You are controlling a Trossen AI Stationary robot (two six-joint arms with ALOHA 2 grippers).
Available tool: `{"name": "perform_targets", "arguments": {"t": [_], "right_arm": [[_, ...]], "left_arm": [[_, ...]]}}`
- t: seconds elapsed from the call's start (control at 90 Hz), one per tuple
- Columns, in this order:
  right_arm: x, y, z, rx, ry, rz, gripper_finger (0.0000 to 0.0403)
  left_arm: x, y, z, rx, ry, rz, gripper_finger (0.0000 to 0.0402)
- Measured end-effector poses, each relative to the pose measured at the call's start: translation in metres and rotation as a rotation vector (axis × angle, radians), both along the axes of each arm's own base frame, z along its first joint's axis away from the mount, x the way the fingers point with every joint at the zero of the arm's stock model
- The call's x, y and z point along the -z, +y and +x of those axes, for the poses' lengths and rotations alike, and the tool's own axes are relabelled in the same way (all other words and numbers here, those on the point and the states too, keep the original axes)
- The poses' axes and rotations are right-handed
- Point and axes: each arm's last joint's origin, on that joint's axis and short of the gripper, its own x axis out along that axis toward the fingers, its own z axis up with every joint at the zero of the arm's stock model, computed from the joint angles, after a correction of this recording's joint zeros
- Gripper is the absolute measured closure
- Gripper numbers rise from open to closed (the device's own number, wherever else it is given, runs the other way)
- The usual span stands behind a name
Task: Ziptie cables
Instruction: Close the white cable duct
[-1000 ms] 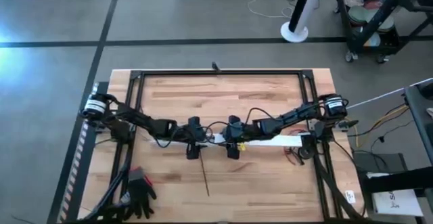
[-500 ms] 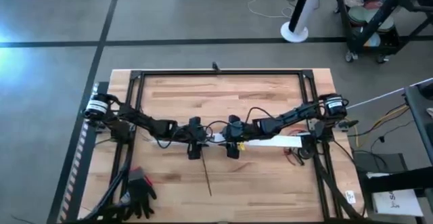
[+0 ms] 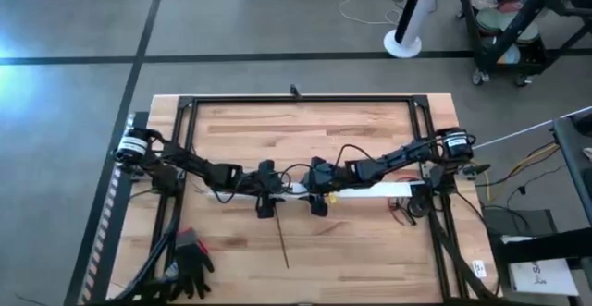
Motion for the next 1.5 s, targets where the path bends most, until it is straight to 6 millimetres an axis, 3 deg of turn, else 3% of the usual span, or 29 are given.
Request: {"name": "perform_targets", "arguments": {"t": [0.611,0.822,1.122,1.311,1.5], "right_arm": [[0.003,-0.003,0.051,0.023,0.032,0.015,0.0175],[0.006,-0.003,0.054,0.019,0.022,0.011,0.0182],[0.003,-0.005,0.048,0.000,0.070,-0.008,0.0182],[0.002,-0.010,0.048,-0.011,0.075,0.016,0.0179],[0.002,-0.010,0.047,-0.012,0.073,0.013,0.0182]], "left_arm": [[0.010,0.001,0.000,0.004,0.020,0.019,0.0186],[-0.005,0.000,-0.001,0.024,-0.009,0.026,0.0177],[-0.029,0.004,-0.039,0.020,0.092,0.032,0.0131],[-0.049,0.006,-0.058,0.001,-0.035,0.016,0.0122],[-0.038,0.008,-0.078,-0.034,-0.053,-0.017,0.0128]]}}
